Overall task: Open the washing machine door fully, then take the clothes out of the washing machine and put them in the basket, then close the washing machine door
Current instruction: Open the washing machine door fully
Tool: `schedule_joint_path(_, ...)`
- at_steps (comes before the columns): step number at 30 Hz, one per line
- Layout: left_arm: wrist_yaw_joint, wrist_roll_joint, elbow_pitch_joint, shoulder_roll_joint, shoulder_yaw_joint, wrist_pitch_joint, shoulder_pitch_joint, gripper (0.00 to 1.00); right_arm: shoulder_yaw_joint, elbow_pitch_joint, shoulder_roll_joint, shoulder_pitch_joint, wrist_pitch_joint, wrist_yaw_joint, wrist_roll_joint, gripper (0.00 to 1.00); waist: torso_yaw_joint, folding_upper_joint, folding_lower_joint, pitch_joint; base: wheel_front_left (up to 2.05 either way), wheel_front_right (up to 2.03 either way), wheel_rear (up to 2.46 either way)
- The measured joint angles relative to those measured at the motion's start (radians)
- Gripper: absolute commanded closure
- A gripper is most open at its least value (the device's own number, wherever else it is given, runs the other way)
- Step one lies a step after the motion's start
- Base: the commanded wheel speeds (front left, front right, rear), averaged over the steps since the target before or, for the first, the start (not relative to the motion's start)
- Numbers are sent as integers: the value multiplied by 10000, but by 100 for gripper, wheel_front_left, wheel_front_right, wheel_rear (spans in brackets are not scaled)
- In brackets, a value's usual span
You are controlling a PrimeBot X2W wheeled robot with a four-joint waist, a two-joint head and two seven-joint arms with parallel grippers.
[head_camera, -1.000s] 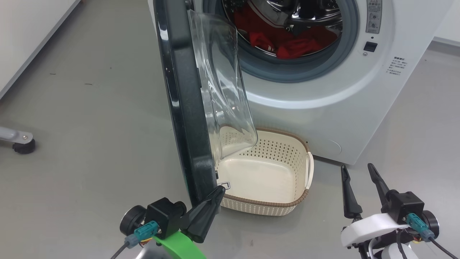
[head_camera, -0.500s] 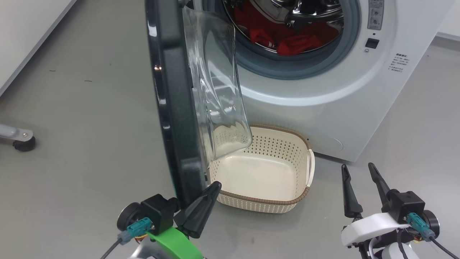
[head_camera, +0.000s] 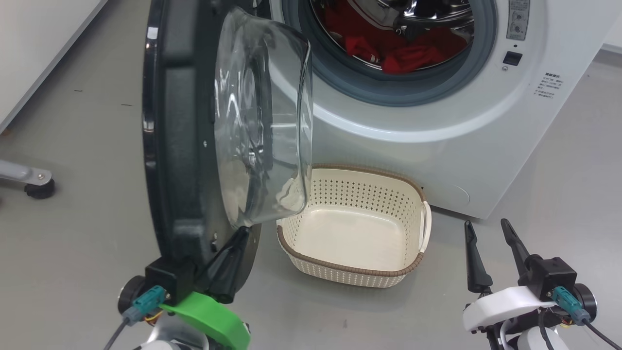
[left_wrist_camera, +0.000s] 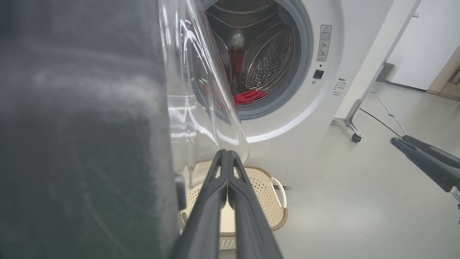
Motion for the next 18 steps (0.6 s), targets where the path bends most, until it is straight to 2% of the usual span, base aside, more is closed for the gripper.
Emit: schedule_joint_path(18,472,6,821,188,1730,-1131,146,100,-61,2,0,-30,0,2,-4,0,73,0,0,36,0,0,0)
